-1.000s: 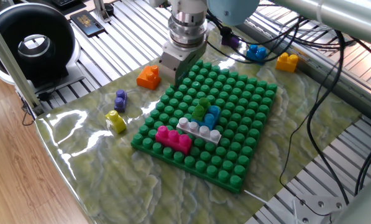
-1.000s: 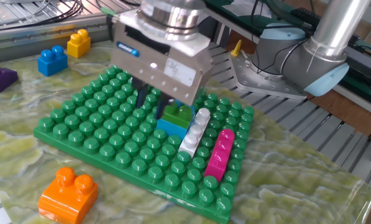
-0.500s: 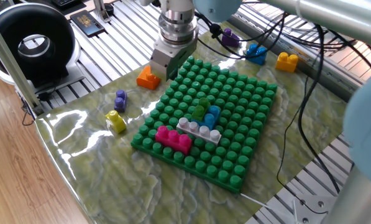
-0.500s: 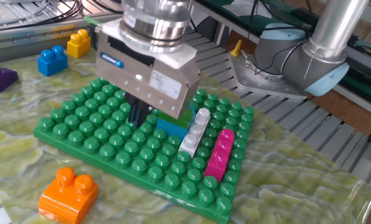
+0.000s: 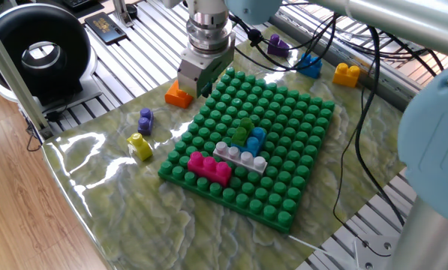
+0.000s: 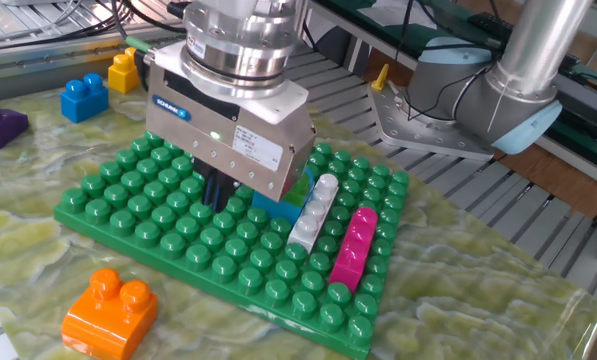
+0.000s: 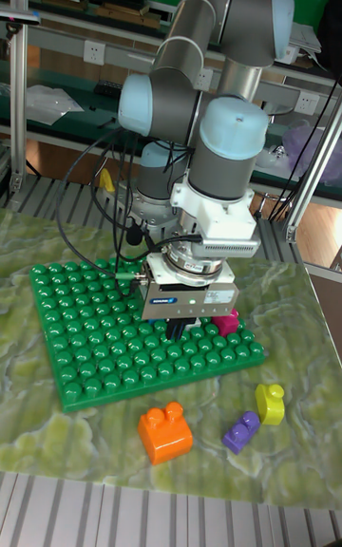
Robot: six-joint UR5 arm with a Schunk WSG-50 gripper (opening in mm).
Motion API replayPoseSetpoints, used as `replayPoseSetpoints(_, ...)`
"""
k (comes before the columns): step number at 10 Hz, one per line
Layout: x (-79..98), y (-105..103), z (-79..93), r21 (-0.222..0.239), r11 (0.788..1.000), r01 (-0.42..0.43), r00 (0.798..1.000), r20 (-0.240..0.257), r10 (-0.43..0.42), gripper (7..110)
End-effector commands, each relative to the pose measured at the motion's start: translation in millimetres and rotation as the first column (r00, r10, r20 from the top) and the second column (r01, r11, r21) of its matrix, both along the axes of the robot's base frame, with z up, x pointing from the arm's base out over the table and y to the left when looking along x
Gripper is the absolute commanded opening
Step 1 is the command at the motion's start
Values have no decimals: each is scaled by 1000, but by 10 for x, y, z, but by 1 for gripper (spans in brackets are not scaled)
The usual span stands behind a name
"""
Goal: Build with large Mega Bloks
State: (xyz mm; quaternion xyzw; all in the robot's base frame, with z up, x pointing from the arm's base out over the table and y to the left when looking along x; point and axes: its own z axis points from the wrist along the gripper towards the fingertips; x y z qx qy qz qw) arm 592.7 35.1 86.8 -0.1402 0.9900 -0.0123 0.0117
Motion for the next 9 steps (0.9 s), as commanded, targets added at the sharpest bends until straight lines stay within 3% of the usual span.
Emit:
replayPoseSetpoints(1, -71, -76, 5, -27, 999, -38, 999, -36, 37, 7)
replayPoseSetpoints(4, -109, -111, 7, -41, 999, -11, 999, -50, 9, 7)
replayPoseSetpoints(7, 53, -87, -46, -24, 999, -45, 999, -12, 44, 7)
replayPoseSetpoints(9, 307, -25, -121, 2, 999, -52, 999, 14, 52, 7)
